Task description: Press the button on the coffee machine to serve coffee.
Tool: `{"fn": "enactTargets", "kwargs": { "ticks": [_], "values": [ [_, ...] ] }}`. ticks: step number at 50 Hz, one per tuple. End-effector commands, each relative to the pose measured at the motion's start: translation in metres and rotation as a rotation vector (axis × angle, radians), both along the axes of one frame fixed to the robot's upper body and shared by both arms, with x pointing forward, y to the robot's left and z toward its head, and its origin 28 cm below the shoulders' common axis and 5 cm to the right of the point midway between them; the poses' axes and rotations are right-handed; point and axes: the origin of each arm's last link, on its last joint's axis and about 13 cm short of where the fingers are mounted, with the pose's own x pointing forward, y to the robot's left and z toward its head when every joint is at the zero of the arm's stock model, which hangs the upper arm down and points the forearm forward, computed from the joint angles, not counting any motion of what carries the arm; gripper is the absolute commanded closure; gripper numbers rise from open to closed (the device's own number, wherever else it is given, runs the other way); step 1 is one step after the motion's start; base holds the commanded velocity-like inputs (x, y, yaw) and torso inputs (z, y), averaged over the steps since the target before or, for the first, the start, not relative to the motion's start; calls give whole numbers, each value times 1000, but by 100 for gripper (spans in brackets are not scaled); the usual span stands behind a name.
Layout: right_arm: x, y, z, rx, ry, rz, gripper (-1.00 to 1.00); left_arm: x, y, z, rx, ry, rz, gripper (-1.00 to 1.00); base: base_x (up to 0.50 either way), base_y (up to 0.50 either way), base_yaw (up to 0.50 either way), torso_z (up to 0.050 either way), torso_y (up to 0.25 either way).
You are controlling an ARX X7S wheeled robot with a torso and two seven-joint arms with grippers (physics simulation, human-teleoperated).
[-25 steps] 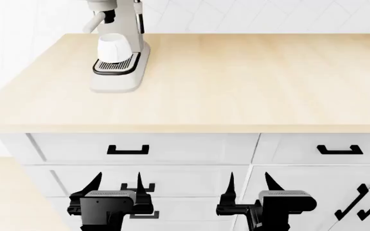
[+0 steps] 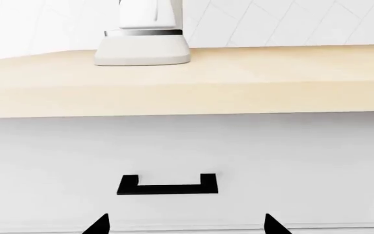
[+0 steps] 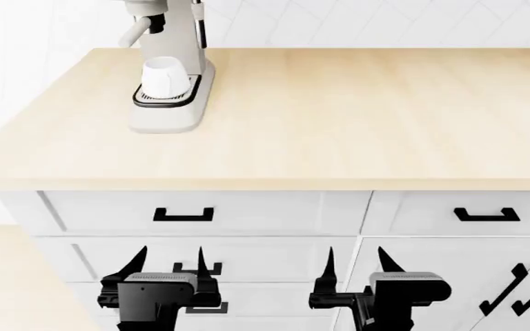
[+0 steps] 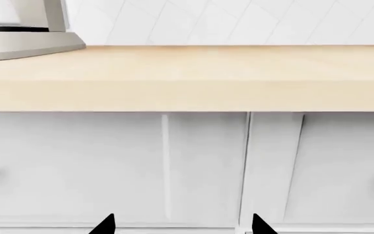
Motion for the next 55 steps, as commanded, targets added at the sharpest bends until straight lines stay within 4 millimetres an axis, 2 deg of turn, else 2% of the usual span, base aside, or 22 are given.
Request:
{"fn": "enactTargets", "kwargs": {
  "ticks": [1, 5, 18, 37, 55],
  "values": [
    [0, -1, 0, -2, -3, -3, -100, -1, 1, 0, 7, -3, 0, -100, 0, 0, 0, 0, 0],
    [0, 0, 0, -9, 1, 2, -100, -1, 1, -1, 12, -1, 0, -100, 0, 123, 0, 0, 0],
    [0, 0, 0, -18, -1, 5, -100, 0, 1, -1, 17, -3, 0, -100, 64, 500, 0, 0, 0],
    [-1, 0, 1, -36, -6, -3, -100, -2, 1, 1, 22, -20, -5, -100, 203, 495, 0, 0, 0],
    [-1, -1, 1, -23, -13, -13, -100, -2, -1, 1, 40, -26, -10, -100, 0, 11, 0, 0, 0]
  ]
}}
